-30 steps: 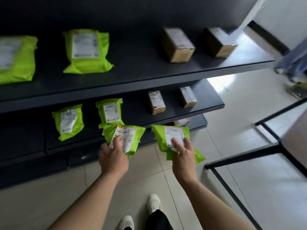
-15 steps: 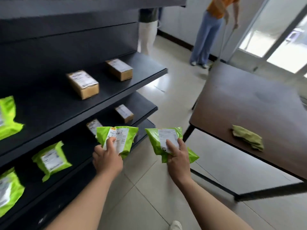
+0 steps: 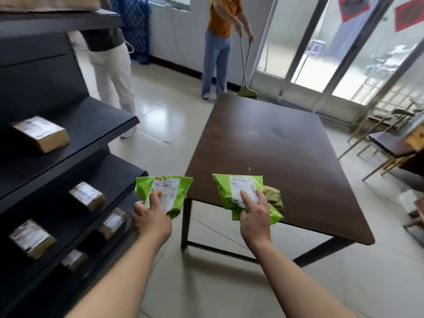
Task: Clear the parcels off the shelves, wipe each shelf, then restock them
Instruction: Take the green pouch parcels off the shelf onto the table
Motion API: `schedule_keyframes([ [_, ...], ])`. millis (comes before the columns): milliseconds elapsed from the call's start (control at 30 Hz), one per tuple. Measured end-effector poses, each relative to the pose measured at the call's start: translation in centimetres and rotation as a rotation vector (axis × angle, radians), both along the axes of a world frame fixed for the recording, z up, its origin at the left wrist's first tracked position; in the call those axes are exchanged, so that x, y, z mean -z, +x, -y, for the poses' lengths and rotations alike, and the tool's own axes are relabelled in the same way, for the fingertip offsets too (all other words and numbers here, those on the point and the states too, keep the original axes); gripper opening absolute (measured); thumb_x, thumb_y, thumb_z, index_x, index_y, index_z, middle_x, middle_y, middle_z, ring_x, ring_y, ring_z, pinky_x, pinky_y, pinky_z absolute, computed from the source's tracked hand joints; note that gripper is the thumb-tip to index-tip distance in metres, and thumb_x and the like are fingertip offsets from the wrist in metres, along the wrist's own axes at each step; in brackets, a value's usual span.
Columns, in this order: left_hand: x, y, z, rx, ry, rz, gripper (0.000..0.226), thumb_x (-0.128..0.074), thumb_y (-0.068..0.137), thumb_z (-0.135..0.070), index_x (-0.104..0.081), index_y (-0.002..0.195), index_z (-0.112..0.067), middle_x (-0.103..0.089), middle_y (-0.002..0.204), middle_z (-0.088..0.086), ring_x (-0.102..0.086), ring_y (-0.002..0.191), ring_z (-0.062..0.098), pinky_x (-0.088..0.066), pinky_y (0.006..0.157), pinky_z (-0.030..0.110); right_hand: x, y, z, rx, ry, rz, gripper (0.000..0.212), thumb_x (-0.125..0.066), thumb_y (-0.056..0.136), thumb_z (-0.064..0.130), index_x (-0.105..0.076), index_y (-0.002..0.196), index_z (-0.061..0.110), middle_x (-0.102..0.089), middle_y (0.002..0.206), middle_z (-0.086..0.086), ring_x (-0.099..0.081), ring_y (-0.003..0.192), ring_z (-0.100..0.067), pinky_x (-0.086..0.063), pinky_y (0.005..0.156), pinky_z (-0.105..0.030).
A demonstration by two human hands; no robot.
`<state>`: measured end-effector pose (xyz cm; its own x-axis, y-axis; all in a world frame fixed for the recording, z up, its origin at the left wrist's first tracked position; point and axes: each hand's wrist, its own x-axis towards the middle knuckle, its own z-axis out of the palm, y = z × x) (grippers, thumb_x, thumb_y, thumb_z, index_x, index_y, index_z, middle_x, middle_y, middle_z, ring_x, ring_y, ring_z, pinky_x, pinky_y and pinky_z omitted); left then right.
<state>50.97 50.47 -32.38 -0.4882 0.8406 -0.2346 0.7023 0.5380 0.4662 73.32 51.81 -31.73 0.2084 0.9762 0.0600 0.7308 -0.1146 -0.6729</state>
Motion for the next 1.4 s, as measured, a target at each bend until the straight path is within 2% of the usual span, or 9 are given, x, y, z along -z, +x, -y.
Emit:
schedule_keyframes([
  [200,0.1,7.5,-6.0,0.097,-0.01,-0.008,0.063,-0.05,0.089,-0.018,-0.018,0.142,-0.029,-0.024,0.133,0.021,-0.032,0.117,0.036,-0.029,0.105,0.042,0.5,7.5,-4.2,0.101,-0.02,-0.006,0.052,-0.048,0.092,-0.003,-0.054,0.137,0.021,-0.024,0.155,-0.009,-0.022,0.144,-0.027,-0.015,0.12,-0.033],
  [467,1.9,11.9,-14.0,0.185,-0.063,-0.015,0.062,-0.051,0.089,-0.019,-0.017,0.14,-0.031,-0.019,0.134,0.02,-0.028,0.122,0.038,-0.024,0.109,0.048,2.4,11.6,-9.4,0.197,-0.071,-0.055,0.051,-0.046,0.093,-0.003,-0.053,0.138,0.019,-0.023,0.155,-0.008,-0.022,0.143,-0.024,-0.019,0.119,-0.034],
  [700,3.5,13.6,-23.5,0.232,-0.092,-0.02,0.061,-0.052,0.088,-0.02,-0.018,0.139,-0.032,-0.022,0.132,0.02,-0.029,0.121,0.038,-0.021,0.11,0.047,3.2,13.0,-16.5,0.274,-0.092,-0.042,0.051,-0.049,0.092,-0.003,-0.053,0.138,0.018,-0.023,0.155,-0.007,-0.021,0.144,-0.024,-0.018,0.118,-0.032],
  [867,4.8,14.1,-30.2,0.276,-0.128,-0.045,0.061,-0.052,0.088,-0.023,-0.018,0.138,-0.033,-0.023,0.131,0.017,-0.03,0.121,0.036,-0.024,0.108,0.044,4.4,12.7,-21.9,0.345,-0.116,-0.083,0.051,-0.05,0.091,-0.004,-0.054,0.137,0.019,-0.023,0.156,-0.006,-0.019,0.145,-0.022,-0.016,0.118,-0.03],
  [1033,7.1,14.0,-35.5,0.331,-0.194,-0.07,0.066,-0.051,0.088,-0.021,-0.013,0.14,-0.033,-0.021,0.131,0.017,-0.029,0.12,0.035,-0.024,0.109,0.044,6.4,12.0,-26.1,0.399,-0.141,-0.12,0.051,-0.051,0.092,-0.003,-0.054,0.137,0.021,-0.023,0.155,-0.002,-0.02,0.144,-0.019,-0.018,0.118,-0.03],
  [1400,12.1,15.3,-40.7,0.332,-0.22,-0.056,0.062,-0.053,0.089,-0.021,-0.016,0.137,-0.036,-0.019,0.134,0.015,-0.027,0.123,0.034,-0.023,0.109,0.044,10.2,12.3,-31.7,0.403,-0.21,-0.11,0.051,-0.05,0.093,-0.003,-0.053,0.138,0.02,-0.021,0.155,-0.002,-0.018,0.145,-0.018,-0.017,0.118,-0.029],
])
